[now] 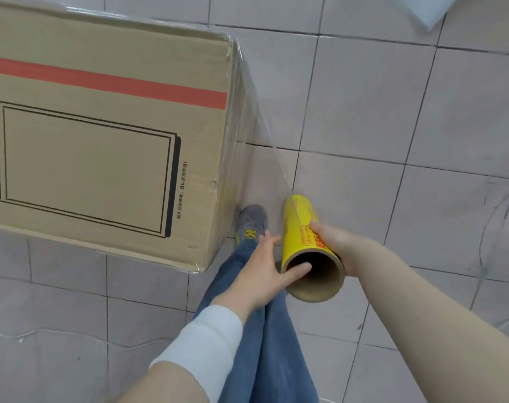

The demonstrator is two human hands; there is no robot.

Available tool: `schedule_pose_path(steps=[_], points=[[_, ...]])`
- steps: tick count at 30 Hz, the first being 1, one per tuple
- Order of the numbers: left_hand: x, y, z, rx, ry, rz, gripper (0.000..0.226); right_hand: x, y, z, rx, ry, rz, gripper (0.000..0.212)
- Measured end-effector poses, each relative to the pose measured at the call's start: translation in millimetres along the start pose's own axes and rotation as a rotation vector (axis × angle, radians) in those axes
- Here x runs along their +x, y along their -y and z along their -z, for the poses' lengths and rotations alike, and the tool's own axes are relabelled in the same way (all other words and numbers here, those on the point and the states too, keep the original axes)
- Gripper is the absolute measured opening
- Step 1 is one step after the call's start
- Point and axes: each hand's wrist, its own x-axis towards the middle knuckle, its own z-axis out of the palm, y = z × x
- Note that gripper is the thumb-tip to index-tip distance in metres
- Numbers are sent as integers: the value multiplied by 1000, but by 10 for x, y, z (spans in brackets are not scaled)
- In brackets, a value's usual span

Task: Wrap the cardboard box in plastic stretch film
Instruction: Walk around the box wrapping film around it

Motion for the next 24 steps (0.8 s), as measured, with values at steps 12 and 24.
schedule_pose_path(steps=[12,24], points=[[-205,206,-163,-80,-166,-75,65,64,-393,-19,-40,-9,-3,42],[-351,670,-124,-39,76,49,63,90,-699,-419,261,23,13,48]])
